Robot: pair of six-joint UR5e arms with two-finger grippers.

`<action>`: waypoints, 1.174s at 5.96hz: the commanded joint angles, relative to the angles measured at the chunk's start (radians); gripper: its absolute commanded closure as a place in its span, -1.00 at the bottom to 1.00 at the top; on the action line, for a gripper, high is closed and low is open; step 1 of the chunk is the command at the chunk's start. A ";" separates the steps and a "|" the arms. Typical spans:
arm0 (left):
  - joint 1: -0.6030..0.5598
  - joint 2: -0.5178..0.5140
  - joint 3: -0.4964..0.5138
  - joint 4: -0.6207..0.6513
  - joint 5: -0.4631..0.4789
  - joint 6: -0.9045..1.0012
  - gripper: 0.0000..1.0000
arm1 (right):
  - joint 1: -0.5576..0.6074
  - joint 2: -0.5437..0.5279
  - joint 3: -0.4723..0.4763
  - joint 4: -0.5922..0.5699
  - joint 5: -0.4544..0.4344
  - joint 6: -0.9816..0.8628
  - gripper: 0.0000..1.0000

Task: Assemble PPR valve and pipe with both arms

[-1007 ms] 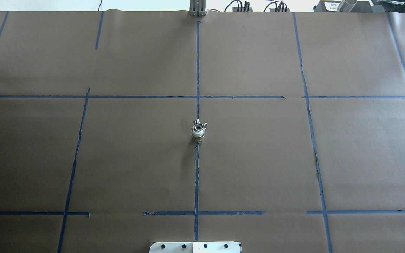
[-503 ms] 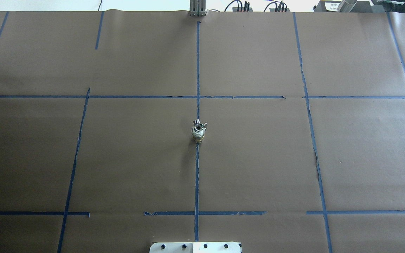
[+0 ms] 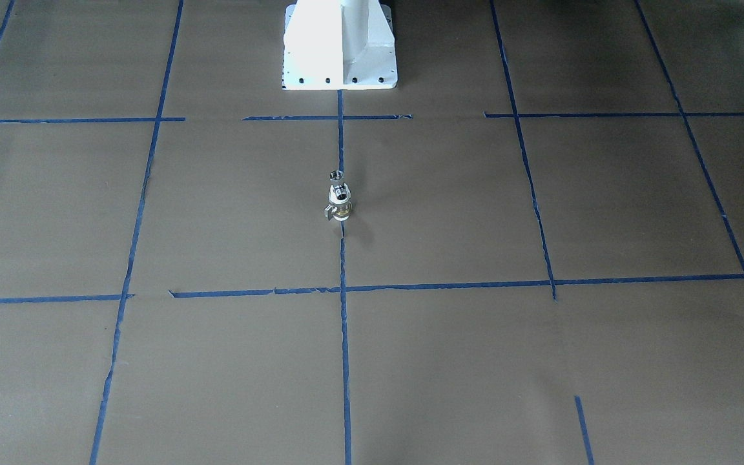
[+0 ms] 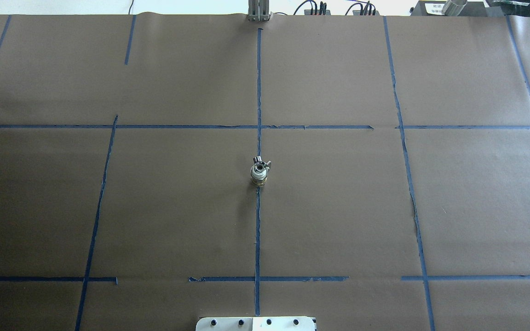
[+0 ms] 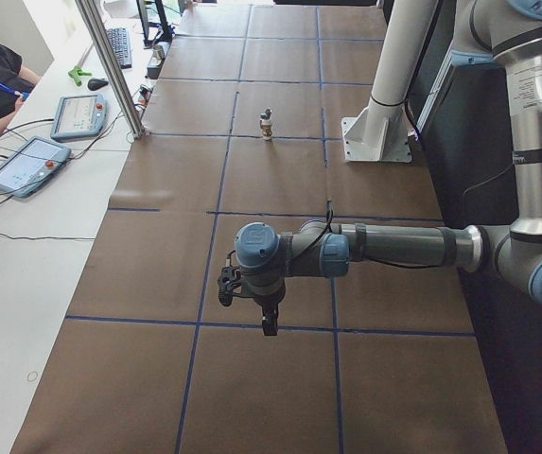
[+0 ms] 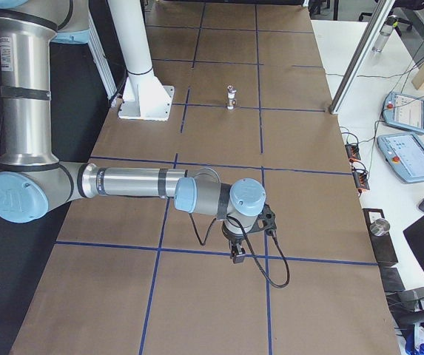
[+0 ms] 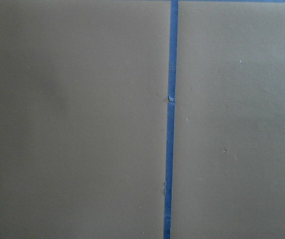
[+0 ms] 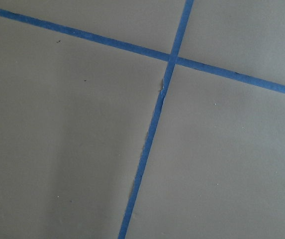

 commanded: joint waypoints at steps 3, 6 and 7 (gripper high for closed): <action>0.002 -0.001 0.000 -0.004 0.000 0.002 -1.00 | -0.007 -0.018 -0.001 0.019 0.005 0.001 -1.00; 0.002 -0.001 0.000 -0.004 0.000 0.000 -1.00 | -0.007 -0.023 -0.001 0.020 0.005 0.001 -1.00; 0.002 -0.001 0.000 -0.004 0.000 0.000 -1.00 | -0.007 -0.023 -0.001 0.020 0.005 0.001 -1.00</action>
